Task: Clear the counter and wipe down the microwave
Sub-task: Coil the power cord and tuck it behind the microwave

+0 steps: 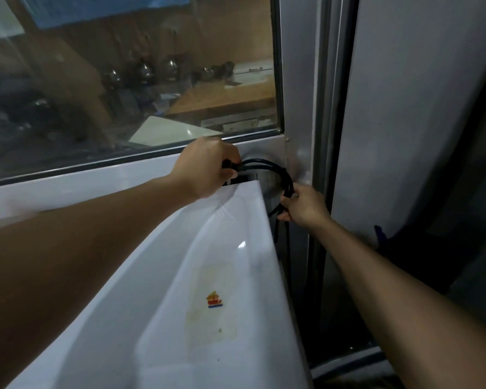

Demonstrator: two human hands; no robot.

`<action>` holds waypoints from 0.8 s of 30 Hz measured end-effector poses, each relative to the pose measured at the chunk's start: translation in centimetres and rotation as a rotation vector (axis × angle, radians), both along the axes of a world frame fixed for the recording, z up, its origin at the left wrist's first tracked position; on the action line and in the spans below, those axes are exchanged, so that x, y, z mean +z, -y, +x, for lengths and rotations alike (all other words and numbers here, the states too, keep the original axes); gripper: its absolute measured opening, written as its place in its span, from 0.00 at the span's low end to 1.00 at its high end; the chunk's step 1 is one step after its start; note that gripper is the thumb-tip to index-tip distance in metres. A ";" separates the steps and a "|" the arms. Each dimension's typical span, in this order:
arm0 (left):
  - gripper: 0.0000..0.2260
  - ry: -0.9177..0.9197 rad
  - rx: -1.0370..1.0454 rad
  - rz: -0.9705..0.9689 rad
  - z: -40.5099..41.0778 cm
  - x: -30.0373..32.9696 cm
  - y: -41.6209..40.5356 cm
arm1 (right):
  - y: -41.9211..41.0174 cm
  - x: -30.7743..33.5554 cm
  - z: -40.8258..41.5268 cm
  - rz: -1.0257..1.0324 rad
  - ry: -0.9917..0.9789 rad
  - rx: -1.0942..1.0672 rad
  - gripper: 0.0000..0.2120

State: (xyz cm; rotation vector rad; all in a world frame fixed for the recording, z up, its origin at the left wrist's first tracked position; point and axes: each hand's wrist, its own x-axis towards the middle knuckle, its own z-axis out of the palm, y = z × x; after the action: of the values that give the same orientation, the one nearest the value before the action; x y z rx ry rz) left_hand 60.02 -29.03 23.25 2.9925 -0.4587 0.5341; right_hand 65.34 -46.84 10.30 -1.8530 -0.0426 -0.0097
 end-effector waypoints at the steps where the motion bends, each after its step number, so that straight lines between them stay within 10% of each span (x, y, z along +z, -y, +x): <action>1: 0.08 -0.001 -0.004 0.016 0.0 -0.2 0.1 | -0.1 -0.5 0.0 -0.006 -0.012 0.001 0.03; 24: 0.05 0.073 0.014 0.040 0.1 -0.3 0.8 | 0.4 -0.5 -1.3 -0.346 0.128 -0.121 0.16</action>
State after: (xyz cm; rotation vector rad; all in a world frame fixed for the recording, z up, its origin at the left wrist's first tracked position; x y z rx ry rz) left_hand 60.16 -29.82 22.99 3.0246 -0.4600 0.6444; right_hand 64.08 -47.21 9.79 -2.1962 -0.0213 -0.2172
